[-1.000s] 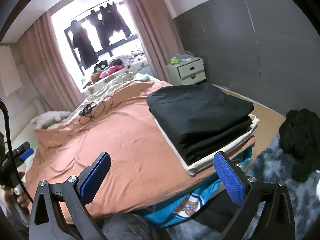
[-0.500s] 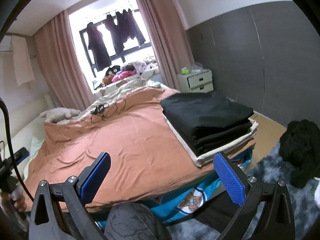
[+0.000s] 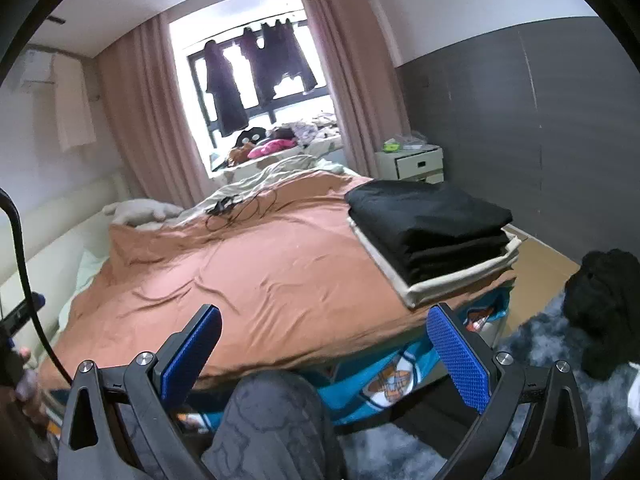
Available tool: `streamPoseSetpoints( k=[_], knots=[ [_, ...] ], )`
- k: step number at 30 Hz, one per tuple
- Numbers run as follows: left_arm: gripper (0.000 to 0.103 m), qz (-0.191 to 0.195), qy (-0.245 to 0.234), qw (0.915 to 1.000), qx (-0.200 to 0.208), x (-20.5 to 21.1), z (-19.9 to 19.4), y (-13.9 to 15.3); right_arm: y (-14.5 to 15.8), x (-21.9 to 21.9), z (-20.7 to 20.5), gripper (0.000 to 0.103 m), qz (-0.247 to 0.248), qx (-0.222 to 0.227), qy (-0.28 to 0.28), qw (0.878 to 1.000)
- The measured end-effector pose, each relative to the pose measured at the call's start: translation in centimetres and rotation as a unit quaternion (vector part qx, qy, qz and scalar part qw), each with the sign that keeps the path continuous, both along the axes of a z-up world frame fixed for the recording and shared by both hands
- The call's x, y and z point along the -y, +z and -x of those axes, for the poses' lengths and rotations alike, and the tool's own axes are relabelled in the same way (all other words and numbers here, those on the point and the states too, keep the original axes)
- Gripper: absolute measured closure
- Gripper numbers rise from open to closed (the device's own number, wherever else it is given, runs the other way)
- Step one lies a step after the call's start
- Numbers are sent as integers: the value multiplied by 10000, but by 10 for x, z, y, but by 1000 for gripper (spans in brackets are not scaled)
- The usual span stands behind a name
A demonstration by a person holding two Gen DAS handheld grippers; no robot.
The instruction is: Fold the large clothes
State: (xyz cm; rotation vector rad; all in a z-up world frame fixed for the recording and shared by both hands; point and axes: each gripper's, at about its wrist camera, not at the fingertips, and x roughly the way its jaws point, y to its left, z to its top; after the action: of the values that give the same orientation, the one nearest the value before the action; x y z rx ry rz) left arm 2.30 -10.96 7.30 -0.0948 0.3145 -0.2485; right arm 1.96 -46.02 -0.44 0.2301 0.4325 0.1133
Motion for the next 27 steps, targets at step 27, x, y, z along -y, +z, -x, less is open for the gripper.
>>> streamPoseSetpoints(
  k=[27],
  knots=[
    [0,-35,161,9999,-33,-4,38,-21,-23,-40,13,0,-188,194,595,9979]
  ],
)
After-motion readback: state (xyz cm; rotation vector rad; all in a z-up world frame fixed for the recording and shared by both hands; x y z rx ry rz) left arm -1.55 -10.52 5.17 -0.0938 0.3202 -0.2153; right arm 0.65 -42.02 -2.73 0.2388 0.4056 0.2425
